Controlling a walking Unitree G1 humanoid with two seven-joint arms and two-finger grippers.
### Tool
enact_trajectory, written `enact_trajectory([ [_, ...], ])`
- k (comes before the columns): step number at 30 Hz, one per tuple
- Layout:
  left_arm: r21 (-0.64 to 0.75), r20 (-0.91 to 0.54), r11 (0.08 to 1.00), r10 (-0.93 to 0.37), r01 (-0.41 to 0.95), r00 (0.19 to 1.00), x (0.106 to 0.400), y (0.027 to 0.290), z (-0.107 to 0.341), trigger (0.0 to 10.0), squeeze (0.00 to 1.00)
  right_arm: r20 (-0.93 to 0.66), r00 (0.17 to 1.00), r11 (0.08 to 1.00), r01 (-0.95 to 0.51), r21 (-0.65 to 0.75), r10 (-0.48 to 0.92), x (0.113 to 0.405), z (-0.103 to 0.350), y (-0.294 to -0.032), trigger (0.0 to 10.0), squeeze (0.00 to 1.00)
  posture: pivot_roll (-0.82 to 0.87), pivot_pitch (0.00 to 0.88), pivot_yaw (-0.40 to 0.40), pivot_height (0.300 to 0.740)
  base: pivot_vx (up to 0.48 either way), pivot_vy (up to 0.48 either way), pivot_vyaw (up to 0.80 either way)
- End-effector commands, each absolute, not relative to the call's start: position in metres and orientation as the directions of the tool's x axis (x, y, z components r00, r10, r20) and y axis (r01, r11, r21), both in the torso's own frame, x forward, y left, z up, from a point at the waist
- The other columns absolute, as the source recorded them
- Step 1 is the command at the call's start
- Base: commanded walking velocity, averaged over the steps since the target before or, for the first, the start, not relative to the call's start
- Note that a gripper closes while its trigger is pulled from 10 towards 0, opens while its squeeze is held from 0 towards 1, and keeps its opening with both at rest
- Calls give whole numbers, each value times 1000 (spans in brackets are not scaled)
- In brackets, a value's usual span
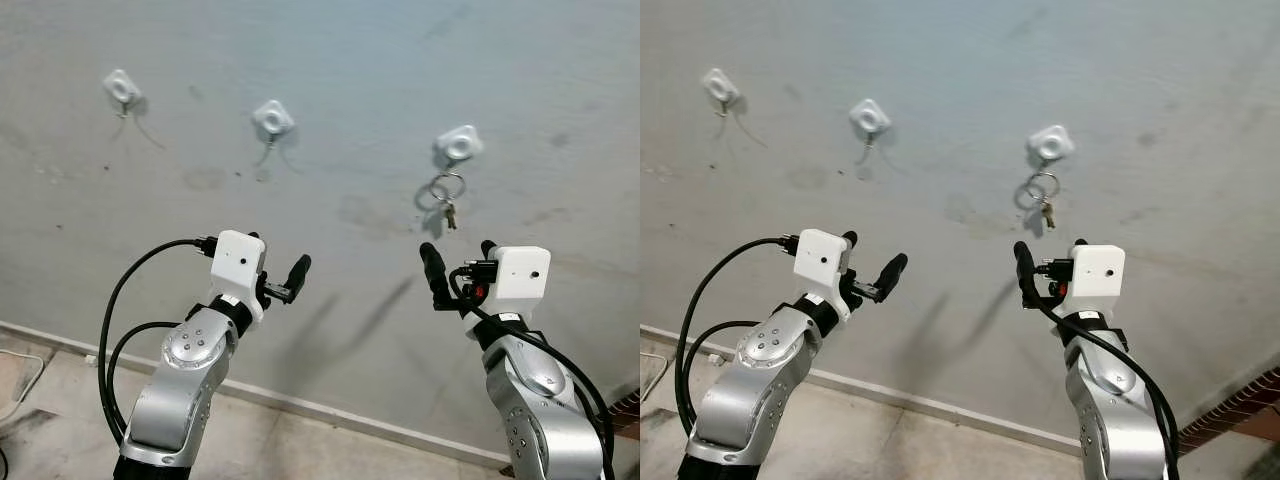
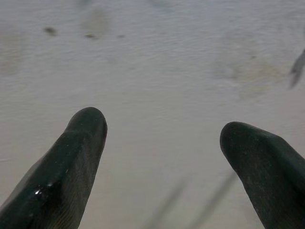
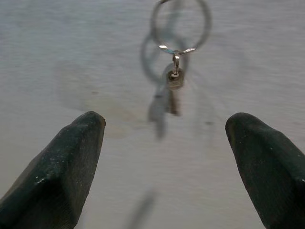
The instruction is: Hang keys on a hook
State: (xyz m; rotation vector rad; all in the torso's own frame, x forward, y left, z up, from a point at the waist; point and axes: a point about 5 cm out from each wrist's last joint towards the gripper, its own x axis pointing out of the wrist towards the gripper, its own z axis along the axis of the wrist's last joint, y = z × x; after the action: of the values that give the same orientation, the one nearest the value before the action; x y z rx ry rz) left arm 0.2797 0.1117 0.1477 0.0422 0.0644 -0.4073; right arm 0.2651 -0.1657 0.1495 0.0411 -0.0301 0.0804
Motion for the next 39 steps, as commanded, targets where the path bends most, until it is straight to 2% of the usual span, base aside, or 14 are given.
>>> enact_trajectory([
  [1, 22, -82, 911, -409, 412, 909, 283, 109, 148, 10000, 0, 37, 997, 997, -69, 40, 67, 267, 153, -168, 10000, 169, 150, 0, -54, 740, 0, 476, 0],
  [10, 7, -61, 912, -409, 410, 911, 290, 107, 156, 10000, 0, 42, 998, 998, -51, 39, 50, 274, 155, -167, 10000, 141, 146, 0, -52, 740, 0, 475, 0],
  [17, 2, -62, 913, -408, 409, 911, 291, 106, 157, 10000, 0, 39, 998, 998, -45, 35, 44, 275, 156, -167, 10000, 0, 146, 0, -53, 740, 0, 476, 0],
  [22, -15, -38, 909, -417, 417, 908, 292, 104, 160, 10000, 0, 37, 998, 999, -42, 24, 41, 276, 157, -167, 10000, 0, 146, 0, -53, 740, 0, 343, 0],
  [39, -57, -50, 910, -414, 411, 909, 298, 101, 160, 10000, 0, 38, 998, 999, -47, 10, 46, 278, 160, -167, 10000, 0, 129, 0, -55, 740, 0, 0, 0],
])
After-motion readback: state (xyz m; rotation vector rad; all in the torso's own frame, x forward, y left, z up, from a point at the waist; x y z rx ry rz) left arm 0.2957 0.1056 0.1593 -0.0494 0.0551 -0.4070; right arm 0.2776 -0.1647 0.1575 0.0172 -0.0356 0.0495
